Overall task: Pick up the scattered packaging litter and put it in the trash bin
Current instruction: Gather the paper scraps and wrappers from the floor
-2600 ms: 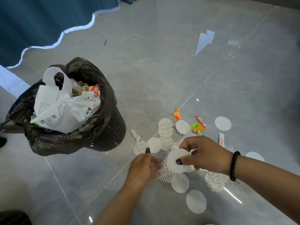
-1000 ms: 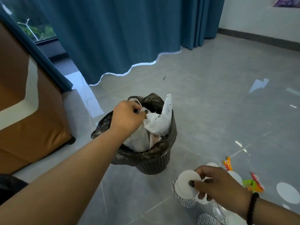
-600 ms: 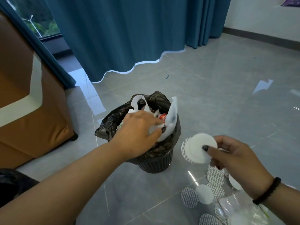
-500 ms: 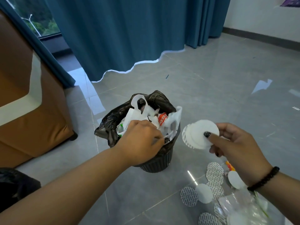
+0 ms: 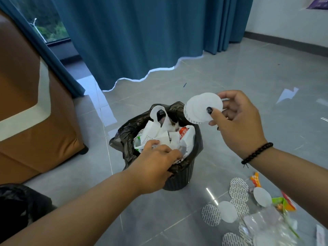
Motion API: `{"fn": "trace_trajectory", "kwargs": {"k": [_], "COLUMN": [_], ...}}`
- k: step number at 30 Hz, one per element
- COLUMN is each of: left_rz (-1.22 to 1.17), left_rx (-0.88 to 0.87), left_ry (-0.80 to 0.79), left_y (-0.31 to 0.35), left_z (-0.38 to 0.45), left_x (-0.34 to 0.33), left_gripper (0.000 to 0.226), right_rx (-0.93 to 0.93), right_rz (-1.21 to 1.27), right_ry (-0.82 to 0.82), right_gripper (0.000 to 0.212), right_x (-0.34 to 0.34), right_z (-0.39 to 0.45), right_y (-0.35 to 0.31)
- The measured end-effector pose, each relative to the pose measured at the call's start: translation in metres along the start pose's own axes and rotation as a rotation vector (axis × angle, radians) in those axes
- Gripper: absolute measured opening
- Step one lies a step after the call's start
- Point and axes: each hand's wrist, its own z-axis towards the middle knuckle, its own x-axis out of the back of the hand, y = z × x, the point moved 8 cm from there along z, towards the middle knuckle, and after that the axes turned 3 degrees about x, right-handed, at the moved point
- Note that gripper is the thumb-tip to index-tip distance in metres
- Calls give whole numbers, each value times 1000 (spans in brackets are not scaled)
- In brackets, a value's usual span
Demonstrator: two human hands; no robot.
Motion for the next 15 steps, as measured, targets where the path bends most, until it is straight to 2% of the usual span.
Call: {"fn": "trace_trajectory", "kwargs": {"k": [4, 7, 10, 15], "left_rz": [-71, 27, 154, 207], "left_rx": [-63, -172, -156, -36], "left_ry": [-49, 73, 172, 293], "left_y": [-14, -20, -27, -43], "left_z": [-16, -27, -29, -35], "left_x": [0, -3, -7, 2], "left_gripper": [41, 50, 57, 34], "right_rx": [38, 100, 111, 174], "right_rz": [-163, -255, -298, -446], "right_ry": [-120, -234, -280, -336], "right_gripper": [23, 28, 32, 29], "right_x": [-15, -28, -36, -42], "right_z": [-1, -10, -23, -30], "right_y": [12, 18, 27, 35]}}
